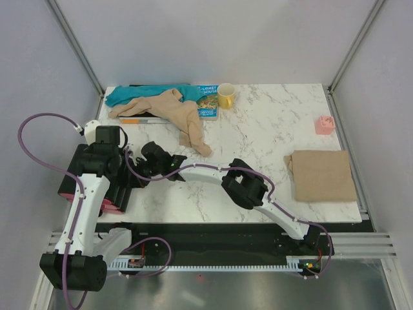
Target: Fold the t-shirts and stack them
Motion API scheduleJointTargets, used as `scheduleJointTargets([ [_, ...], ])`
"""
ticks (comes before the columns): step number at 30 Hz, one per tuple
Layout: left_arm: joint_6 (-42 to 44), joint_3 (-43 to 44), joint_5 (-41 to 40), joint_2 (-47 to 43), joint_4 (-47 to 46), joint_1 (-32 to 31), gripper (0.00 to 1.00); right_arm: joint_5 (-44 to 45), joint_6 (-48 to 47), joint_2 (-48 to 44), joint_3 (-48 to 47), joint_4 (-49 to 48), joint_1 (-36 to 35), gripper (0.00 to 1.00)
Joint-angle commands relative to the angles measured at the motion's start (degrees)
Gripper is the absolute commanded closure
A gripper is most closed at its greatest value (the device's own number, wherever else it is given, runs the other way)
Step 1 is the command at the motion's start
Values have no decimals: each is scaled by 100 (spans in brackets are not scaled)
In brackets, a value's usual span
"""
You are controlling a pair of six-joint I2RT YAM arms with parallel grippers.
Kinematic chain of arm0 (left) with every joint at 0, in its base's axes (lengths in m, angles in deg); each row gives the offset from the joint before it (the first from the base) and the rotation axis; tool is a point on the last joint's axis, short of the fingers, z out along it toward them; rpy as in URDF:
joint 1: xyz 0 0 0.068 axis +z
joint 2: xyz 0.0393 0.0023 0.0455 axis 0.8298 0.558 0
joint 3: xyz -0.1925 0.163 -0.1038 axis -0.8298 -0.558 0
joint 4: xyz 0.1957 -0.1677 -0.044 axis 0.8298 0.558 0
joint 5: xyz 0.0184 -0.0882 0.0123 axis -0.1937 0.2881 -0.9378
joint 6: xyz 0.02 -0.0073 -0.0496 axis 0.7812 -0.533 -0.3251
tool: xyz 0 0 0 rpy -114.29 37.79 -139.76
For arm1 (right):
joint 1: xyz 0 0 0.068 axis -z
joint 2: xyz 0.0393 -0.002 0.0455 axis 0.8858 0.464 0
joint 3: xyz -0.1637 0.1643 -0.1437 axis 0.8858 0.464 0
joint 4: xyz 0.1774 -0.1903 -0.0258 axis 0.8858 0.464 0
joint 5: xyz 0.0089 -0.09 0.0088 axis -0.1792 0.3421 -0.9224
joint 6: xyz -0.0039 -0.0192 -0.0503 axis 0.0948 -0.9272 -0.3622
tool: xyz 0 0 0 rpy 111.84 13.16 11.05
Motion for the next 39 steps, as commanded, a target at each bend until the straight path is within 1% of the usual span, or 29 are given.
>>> scheduleJointTargets([
  [1,-225,-115,29,-74,340,31,98,89,-92,200,-236,-142,-107,100],
  [7,-296,-168,117,5,331,39,98,204,-233,287,-280,-107,-72,100],
  [8,-313,-194,126,-4,331,39,98,212,-251,287,-289,-107,-46,97],
  [10,-313,-203,117,-13,322,39,98,221,-312,261,-254,-90,-28,89],
  [12,-296,-186,108,-39,331,39,98,265,-339,87,-44,-107,42,76],
  [13,-287,-177,91,-74,322,39,98,309,-339,-37,123,-168,68,70],
  [14,-296,-151,99,-100,331,39,98,457,-339,-186,585,-273,129,64],
  [15,-296,-133,108,-179,331,39,93,563,-382,-527,868,-535,156,62],
  [16,-287,-115,117,-223,314,39,86,668,-383,-721,1167,-712,183,62],
  [17,-304,-72,117,-259,296,39,80,782,-409,-880,1657,-853,226,60],
  [18,-313,-54,126,-329,287,39,76,1036,-453,-1134,1819,-950,244,59],
  [19,-322,-2,152,-364,270,39,73,1117,-566,-1206,1925,-942,270,59],
  [22,-270,86,275,-417,138,39,68,1328,-751,-1154,1812,-714,314,57],
  [24,-234,148,381,-435,85,39,68,1329,-769,-988,1558,-574,367,57],
  [29,-120,263,319,-417,59,39,68,1258,-735,-706,1066,-512,429,57],
  [34,-94,289,319,-408,50,39,68,1048,-559,-214,477,-362,420,57],
  [37,-102,324,302,-435,59,39,68,995,-480,-38,318,-371,420,57],
  [39,-102,342,293,-461,59,39,63,986,-462,24,274,-336,420,57],
])
